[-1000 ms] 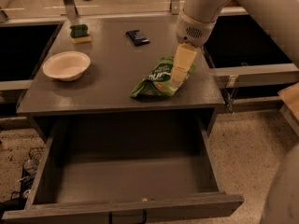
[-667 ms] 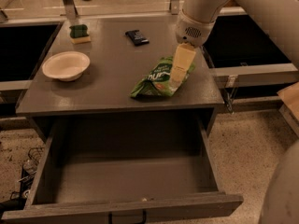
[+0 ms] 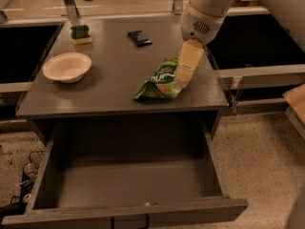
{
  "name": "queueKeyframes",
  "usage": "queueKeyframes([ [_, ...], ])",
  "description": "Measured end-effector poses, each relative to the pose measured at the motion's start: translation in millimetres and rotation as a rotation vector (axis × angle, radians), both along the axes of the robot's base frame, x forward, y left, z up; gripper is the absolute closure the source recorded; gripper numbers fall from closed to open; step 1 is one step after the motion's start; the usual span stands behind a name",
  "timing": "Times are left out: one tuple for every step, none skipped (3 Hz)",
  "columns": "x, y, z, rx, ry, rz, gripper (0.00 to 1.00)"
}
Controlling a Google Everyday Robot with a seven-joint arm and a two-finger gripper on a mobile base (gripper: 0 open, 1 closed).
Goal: Place green rice chip bag into top drawer
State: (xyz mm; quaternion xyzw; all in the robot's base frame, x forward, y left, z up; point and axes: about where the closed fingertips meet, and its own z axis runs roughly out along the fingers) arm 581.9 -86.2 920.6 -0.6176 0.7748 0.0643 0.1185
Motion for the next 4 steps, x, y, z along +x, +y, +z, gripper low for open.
queueKeyframes([
  [-17.9,5.7,6.3,0.013,-0.024,0.042,0.00],
  [-11.5,5.4,0.8,0.024,-0.018,0.028,0.00],
  [8.9,3.4,-20.1,0.074,0.021,0.004,0.00],
  [8.9,3.4,-20.1,0.074,0.021,0.004,0.00],
])
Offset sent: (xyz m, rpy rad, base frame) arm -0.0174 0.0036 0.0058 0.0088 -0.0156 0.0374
